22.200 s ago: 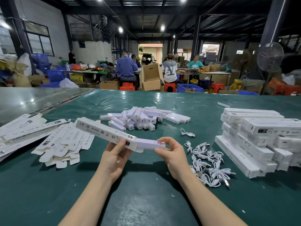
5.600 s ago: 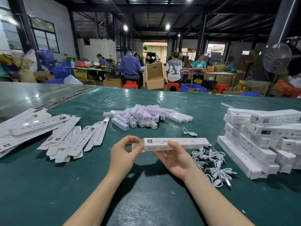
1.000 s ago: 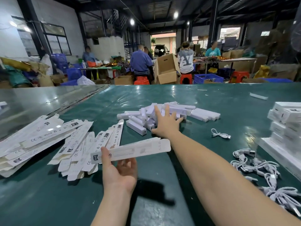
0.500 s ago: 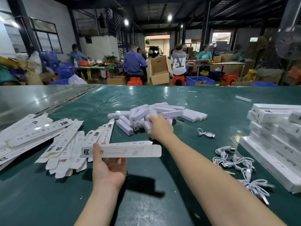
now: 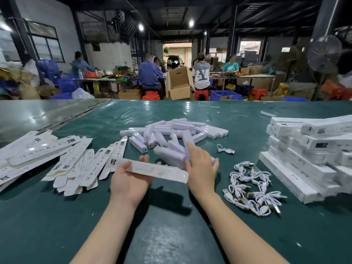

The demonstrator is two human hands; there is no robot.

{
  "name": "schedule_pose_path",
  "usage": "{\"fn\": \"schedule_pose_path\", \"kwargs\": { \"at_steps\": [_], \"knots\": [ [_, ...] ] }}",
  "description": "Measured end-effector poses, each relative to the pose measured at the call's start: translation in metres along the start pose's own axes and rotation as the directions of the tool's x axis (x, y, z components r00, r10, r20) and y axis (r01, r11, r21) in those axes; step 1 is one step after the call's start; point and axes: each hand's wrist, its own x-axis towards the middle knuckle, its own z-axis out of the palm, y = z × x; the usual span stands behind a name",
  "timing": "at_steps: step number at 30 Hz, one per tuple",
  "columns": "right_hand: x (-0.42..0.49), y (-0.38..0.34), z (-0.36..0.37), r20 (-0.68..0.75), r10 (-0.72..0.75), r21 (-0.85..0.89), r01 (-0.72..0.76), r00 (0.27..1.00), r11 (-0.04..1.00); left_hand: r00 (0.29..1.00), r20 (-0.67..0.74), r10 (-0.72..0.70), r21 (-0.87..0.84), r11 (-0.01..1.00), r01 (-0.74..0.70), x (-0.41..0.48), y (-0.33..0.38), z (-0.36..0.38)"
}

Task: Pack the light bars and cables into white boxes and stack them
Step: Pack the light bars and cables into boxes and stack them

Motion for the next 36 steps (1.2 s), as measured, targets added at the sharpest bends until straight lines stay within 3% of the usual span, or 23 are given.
{"fn": "schedule_pose_path", "kwargs": {
  "at_steps": [3, 6, 8, 10, 13, 15, 17, 21, 26, 30, 36],
  "knots": [
    [-0.007, 0.004, -0.002, -0.139, 0.087, 0.316, -0.039, 0.986, 0.948, 0.999, 0.024, 0.038, 0.048, 0.998, -0.039, -0.002, -0.003, 0.006],
    [-0.009, 0.008, -0.007, -0.116, 0.368, 0.621, -0.222, 0.922, 0.752, 0.991, 0.017, 0.134, 0.105, 0.985, -0.135, 0.000, -0.005, 0.006],
    [-0.004, 0.009, -0.013, 0.037, 0.502, 0.803, -0.325, 0.864, 0.500, 0.986, -0.024, 0.164, 0.123, 0.979, -0.160, 0.002, -0.005, 0.004],
    [0.000, 0.009, -0.018, 0.213, 0.483, 0.915, -0.347, 0.849, 0.207, 0.980, -0.071, 0.183, 0.100, 0.979, -0.176, 0.003, -0.002, 0.002],
    [0.004, 0.009, -0.026, 0.452, 0.373, 0.892, -0.409, 0.810, -0.193, 0.974, -0.100, 0.201, 0.012, 0.980, -0.201, 0.004, 0.001, 0.000],
    [0.004, 0.011, -0.029, 0.544, 0.317, 0.831, -0.450, 0.777, -0.326, 0.971, -0.115, 0.211, 0.019, 0.978, -0.210, 0.006, -0.001, -0.003],
    [0.004, 0.010, -0.031, 0.567, 0.258, 0.816, -0.492, 0.782, -0.303, 0.969, -0.119, 0.214, 0.076, 0.976, -0.206, 0.007, -0.003, -0.004],
    [0.001, 0.003, -0.028, 0.576, 0.165, 0.817, -0.567, 0.801, -0.105, 0.978, -0.090, 0.191, 0.091, 0.979, -0.182, 0.009, -0.004, -0.007],
    [0.002, 0.006, -0.027, 0.570, 0.130, 0.820, -0.552, 0.812, -0.149, 0.969, -0.142, 0.204, 0.059, 0.979, -0.197, 0.006, -0.006, -0.003],
    [0.001, 0.005, -0.025, 0.582, 0.081, 0.812, -0.572, 0.809, -0.116, 0.951, -0.229, 0.209, 0.046, 0.978, -0.204, 0.003, -0.005, -0.003],
    [0.002, 0.004, -0.023, 0.572, 0.084, 0.820, -0.571, 0.816, -0.038, 0.948, -0.207, 0.240, 0.234, 0.953, -0.191, 0.005, -0.006, -0.002]
  ]
}}
